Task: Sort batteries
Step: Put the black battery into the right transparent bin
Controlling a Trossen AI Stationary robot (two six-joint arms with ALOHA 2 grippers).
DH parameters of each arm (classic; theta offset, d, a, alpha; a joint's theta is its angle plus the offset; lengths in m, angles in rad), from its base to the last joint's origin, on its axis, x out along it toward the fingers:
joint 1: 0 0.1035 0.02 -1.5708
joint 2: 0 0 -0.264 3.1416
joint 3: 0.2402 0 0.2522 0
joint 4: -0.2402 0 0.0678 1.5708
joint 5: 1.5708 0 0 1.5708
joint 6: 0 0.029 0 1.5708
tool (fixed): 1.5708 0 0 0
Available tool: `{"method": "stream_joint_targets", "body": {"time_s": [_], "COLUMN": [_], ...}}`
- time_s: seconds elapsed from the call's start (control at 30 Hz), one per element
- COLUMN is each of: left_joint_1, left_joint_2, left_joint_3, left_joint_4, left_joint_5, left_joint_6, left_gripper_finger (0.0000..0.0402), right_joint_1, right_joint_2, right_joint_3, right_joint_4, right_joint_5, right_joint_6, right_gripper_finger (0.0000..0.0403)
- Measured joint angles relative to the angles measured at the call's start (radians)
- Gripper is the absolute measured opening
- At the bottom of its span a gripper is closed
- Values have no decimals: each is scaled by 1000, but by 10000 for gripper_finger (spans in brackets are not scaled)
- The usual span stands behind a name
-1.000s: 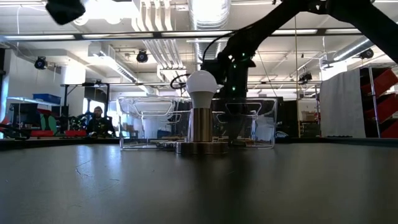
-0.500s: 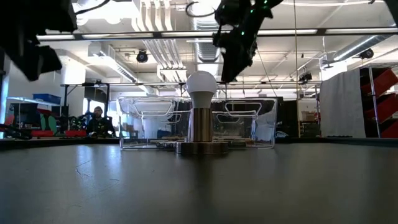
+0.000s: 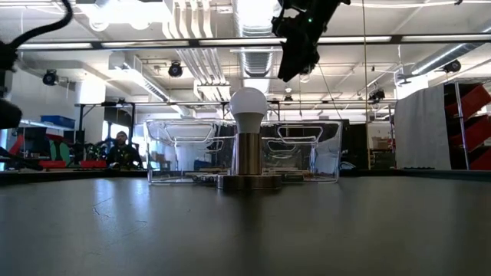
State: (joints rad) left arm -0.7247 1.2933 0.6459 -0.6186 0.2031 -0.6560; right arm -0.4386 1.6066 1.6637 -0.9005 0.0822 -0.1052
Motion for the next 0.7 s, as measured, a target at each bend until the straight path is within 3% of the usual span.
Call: {"method": "stream_joint_targets", "body": {"time_s": [0.3,0.7], "left_joint_1": [-100,-112], "left_joint_2": [167,104], "left_joint_3": [47,92], "left_joint_4": [-42,-190], "left_joint_5": [-48,-117], "left_joint_6": [17,6], "left_gripper_finger": [155,155], "right_joint_1": [0,0], "right_joint_2": [0,0], "right_joint_3": [-4,-6], "right_joint_4": [-1,-7], "right_joint_5": [0,-1], "right_joint_6": [12,43], "right_gripper_finger": [192,192]}}
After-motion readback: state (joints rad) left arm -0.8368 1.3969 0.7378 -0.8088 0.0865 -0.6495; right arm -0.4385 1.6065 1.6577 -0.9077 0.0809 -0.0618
